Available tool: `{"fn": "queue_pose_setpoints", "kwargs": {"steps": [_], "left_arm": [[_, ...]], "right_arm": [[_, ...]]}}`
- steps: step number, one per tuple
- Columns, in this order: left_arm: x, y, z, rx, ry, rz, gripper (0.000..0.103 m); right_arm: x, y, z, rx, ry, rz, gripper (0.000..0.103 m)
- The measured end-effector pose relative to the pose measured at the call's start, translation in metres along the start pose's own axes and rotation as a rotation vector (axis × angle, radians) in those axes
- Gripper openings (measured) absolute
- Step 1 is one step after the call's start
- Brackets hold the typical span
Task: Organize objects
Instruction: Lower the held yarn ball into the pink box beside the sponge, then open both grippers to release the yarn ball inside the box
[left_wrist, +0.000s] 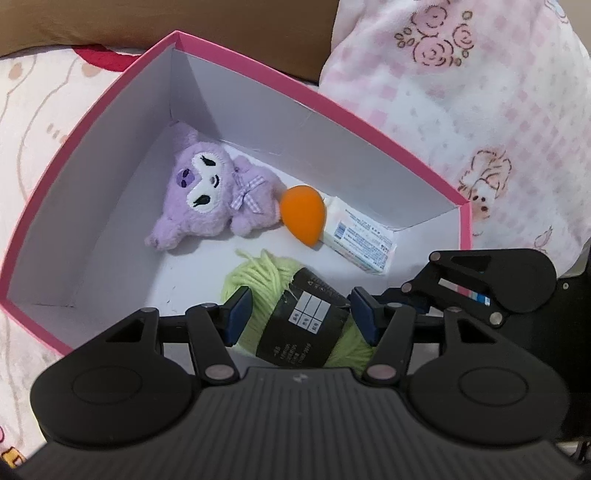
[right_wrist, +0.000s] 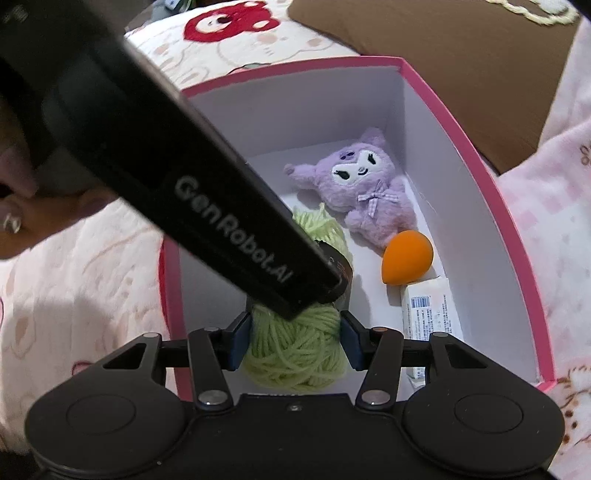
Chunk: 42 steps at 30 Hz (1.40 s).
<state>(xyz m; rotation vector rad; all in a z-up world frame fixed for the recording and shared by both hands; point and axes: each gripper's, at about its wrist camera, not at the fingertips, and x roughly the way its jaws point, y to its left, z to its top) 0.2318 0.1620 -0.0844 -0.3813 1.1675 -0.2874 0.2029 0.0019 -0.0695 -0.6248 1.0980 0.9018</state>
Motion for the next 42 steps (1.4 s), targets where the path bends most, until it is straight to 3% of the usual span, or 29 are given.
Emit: {"fn": "queue_pose_setpoints", "kwargs": {"steps": [8,11,15,16,20,25,30,36,42], "left_arm": [[0.013,0.002,-0.001,-0.007,-0.038,0.057,0.06],[0.019,-0.001,-0.002,0.005,-0.025,0.046,0.06],[0.022,-0.014,-0.006,0.06,-0.029,0.041,0.054],[0.021,-0.018,-0.008,0.078,-0.034,0.051,0.048],[0.017,-0.02,-0.012,0.048,-0.038,0.064,0.041],[0.015,-0.023,-0.02,0.042,-0.017,0.073,0.041],[0.008,-0.037,-0.032,0.127,-0.085,0.135,0.041],[-0.007,-0.041,-0.035,0.092,-0.095,0.105,0.042],[-0.039,-0.058,-0.04,0.114,-0.103,0.104,0.05]], "right_arm": [[-0.003,-0.004,-0.004,-0.009,0.016,-0.089,0.061],[-0.004,-0.002,-0.008,0.0,0.002,-0.103,0.06],[-0.007,-0.001,-0.012,0.013,-0.02,-0.098,0.054],[-0.007,-0.001,-0.012,0.019,-0.028,-0.096,0.054],[-0.006,-0.003,-0.016,0.032,-0.041,-0.113,0.054],[-0.01,0.002,-0.026,0.044,-0.072,-0.15,0.054],[-0.021,0.0,-0.033,0.098,-0.113,-0.158,0.053],[-0.042,-0.004,-0.042,0.231,-0.172,-0.114,0.055],[-0.063,0.006,-0.052,0.331,-0.244,-0.09,0.056]]}}
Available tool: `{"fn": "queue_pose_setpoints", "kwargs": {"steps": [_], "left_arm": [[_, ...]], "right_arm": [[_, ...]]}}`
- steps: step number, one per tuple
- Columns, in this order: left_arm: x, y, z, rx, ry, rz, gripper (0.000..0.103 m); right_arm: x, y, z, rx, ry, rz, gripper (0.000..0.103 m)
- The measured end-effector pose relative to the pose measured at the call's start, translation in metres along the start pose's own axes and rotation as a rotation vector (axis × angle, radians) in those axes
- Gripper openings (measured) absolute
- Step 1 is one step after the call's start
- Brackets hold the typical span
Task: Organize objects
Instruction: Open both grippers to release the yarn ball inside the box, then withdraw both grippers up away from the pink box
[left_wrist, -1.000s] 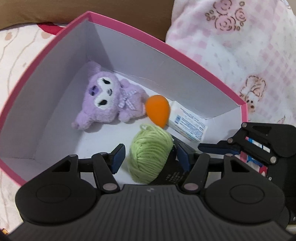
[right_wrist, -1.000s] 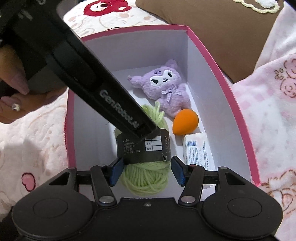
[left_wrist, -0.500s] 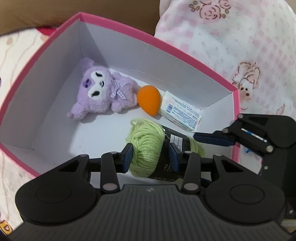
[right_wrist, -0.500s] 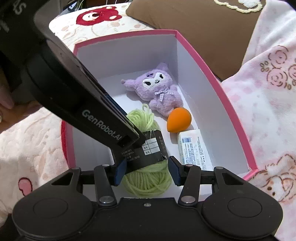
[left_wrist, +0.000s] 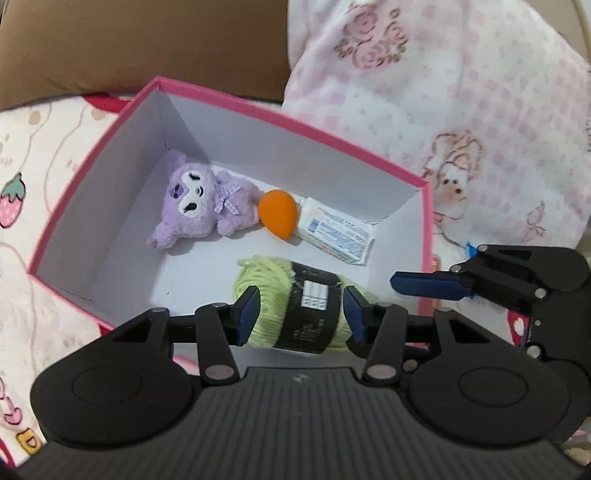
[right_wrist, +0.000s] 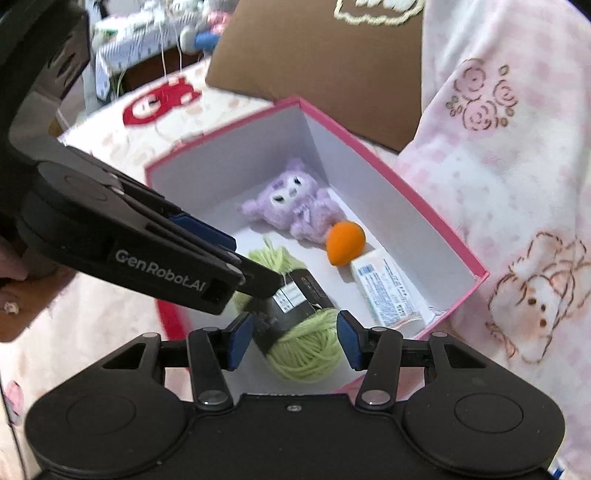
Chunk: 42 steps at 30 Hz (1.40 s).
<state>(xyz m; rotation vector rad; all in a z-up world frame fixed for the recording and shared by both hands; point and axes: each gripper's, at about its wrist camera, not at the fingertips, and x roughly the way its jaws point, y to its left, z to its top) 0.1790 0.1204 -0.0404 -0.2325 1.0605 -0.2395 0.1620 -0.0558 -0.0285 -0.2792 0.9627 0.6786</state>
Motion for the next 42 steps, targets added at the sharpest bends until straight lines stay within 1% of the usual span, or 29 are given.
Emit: {"fn": "queue_pose_setpoints", "kwargs": {"steps": [5,11,16,18,20,21,23,27,31,35,37,40,42], "left_arm": [[-0.034,-0.007,-0.001,0.025,-0.015,0.0,0.057],[-0.069,-0.017,-0.007,0.062,-0.019,-0.002,0.059],[-0.091,-0.028,-0.017,0.086,0.008,-0.001,0.06],[-0.1,-0.032,-0.021,0.084,0.011,-0.001,0.06],[-0.111,-0.036,-0.025,0.088,0.01,0.002,0.061],[-0.116,-0.039,-0.027,0.09,0.009,0.004,0.061],[-0.127,-0.044,-0.032,0.098,0.005,-0.001,0.064],[-0.146,-0.054,-0.04,0.122,0.002,-0.029,0.067],[-0.155,-0.063,-0.046,0.143,0.004,-0.042,0.069],[-0.159,-0.071,-0.054,0.155,0.033,-0.08,0.071],[-0.162,-0.075,-0.059,0.164,0.041,-0.085,0.071],[-0.165,-0.082,-0.066,0.188,0.038,-0.075,0.075],[-0.166,-0.087,-0.069,0.201,0.045,-0.076,0.078]], "right_arm": [[-0.024,0.01,-0.002,0.038,-0.026,0.005,0.059],[-0.052,0.018,-0.008,0.053,-0.034,-0.022,0.06],[-0.078,0.025,-0.013,0.051,-0.06,-0.036,0.061],[-0.089,0.028,-0.016,0.052,-0.07,-0.041,0.067],[-0.097,0.033,-0.018,0.047,-0.059,-0.095,0.072],[-0.101,0.035,-0.019,0.045,-0.061,-0.109,0.072],[-0.109,0.038,-0.023,0.046,-0.064,-0.1,0.073],[-0.126,0.046,-0.029,0.049,-0.068,-0.123,0.078],[-0.139,0.052,-0.037,0.057,-0.071,-0.127,0.08],[-0.151,0.057,-0.045,0.062,-0.075,-0.113,0.08],[-0.155,0.059,-0.05,0.065,-0.073,-0.111,0.08],[-0.161,0.062,-0.058,0.056,-0.066,-0.101,0.083],[-0.166,0.063,-0.063,0.048,-0.068,-0.098,0.088]]}}
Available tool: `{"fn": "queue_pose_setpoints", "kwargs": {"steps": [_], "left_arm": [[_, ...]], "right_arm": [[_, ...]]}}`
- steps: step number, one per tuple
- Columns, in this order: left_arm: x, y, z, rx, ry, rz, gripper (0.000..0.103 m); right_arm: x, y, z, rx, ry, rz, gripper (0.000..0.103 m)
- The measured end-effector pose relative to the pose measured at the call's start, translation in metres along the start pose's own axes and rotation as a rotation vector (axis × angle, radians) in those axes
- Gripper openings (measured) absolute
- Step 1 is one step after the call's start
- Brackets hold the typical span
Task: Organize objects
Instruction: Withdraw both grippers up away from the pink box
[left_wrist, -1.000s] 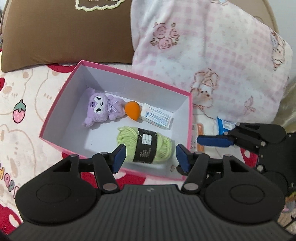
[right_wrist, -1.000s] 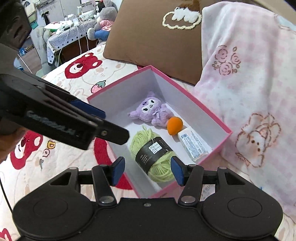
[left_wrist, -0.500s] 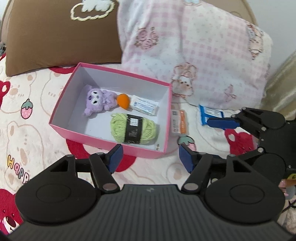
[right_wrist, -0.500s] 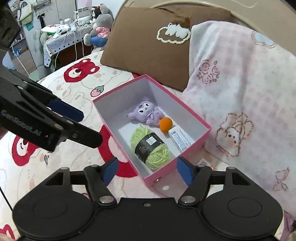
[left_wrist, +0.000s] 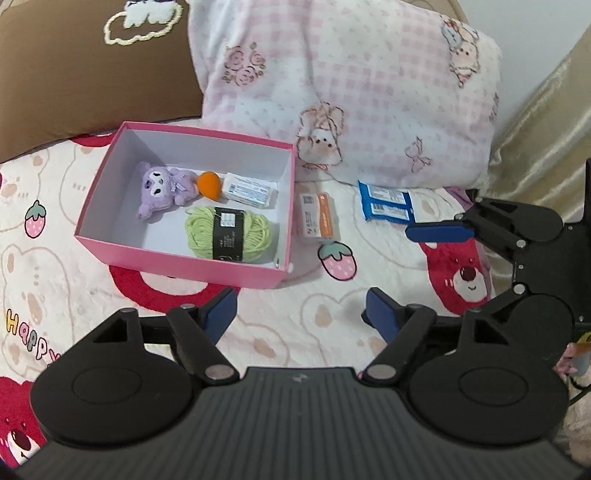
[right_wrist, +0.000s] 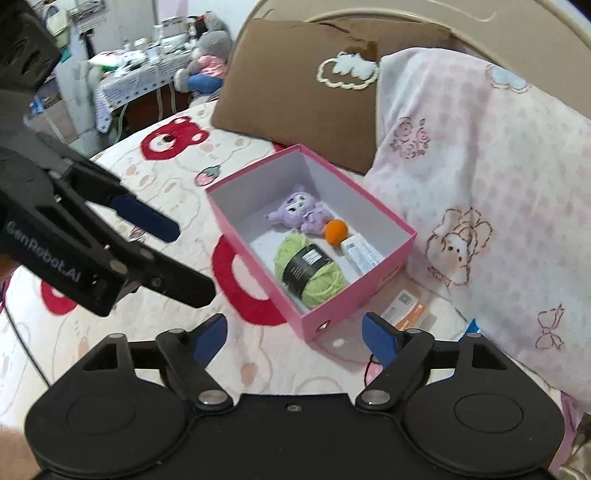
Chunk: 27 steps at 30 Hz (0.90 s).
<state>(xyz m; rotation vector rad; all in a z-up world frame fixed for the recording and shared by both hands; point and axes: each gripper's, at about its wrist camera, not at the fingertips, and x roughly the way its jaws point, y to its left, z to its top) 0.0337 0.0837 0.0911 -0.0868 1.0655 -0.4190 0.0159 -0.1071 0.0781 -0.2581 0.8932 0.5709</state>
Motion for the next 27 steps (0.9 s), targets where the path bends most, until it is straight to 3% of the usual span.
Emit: {"fn": "queue_pose_setpoints", "kwargs": {"steps": [11,27], "left_arm": [[0.012,-0.032,-0.013,0.045,0.065,0.039,0.089],[0.052,-0.074,-0.021,0.147,0.139,0.018,0.093]], "right_arm": [[-0.022,-0.009,-0.028,0.019,0.01,-0.037,0.088],[-0.031,-0.048,-0.082,0.127,0.022,-0.082,0.088]]}}
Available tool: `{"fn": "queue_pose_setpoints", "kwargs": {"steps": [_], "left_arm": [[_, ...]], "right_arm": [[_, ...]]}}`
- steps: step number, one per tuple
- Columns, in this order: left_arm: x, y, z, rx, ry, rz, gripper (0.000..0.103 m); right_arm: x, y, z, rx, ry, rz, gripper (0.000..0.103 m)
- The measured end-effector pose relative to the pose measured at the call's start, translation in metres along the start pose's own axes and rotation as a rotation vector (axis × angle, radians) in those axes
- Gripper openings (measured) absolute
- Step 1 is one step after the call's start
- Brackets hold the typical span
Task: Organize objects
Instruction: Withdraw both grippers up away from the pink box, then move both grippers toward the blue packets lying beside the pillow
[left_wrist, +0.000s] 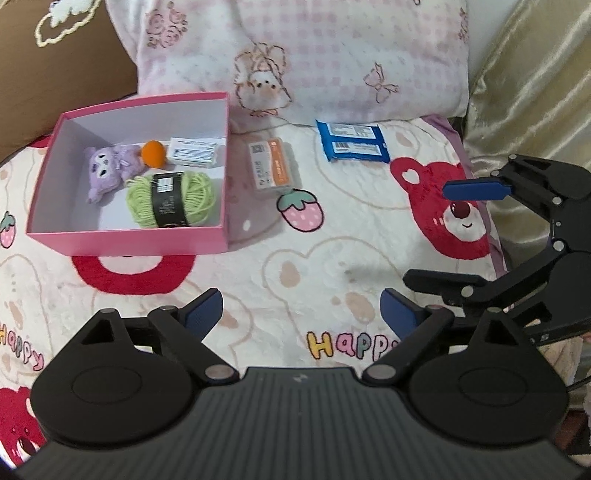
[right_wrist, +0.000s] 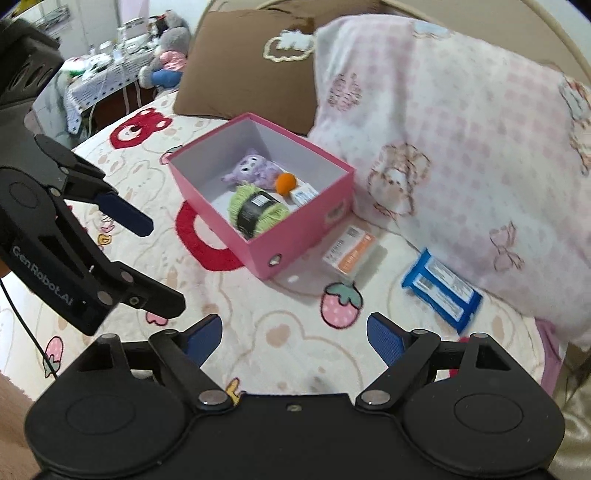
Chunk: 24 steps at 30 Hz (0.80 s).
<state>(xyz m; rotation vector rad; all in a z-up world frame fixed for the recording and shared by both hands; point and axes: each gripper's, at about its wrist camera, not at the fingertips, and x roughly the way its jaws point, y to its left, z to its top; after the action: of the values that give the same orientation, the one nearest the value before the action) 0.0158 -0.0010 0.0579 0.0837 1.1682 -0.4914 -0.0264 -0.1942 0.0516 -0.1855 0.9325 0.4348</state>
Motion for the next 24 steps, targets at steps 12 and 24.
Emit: {"fn": "queue_pose_setpoints", "kwargs": {"steps": [12,24], "left_arm": [[0.04,-0.027,0.031,0.043,-0.092,0.002,0.093],[0.081,-0.033,0.051,0.037,-0.201,0.016,0.089]], "right_arm": [[-0.002,-0.087,-0.054,0.261,-0.171,0.031,0.089],[0.043,-0.164,-0.084,0.587,-0.17,0.015,0.089]]}}
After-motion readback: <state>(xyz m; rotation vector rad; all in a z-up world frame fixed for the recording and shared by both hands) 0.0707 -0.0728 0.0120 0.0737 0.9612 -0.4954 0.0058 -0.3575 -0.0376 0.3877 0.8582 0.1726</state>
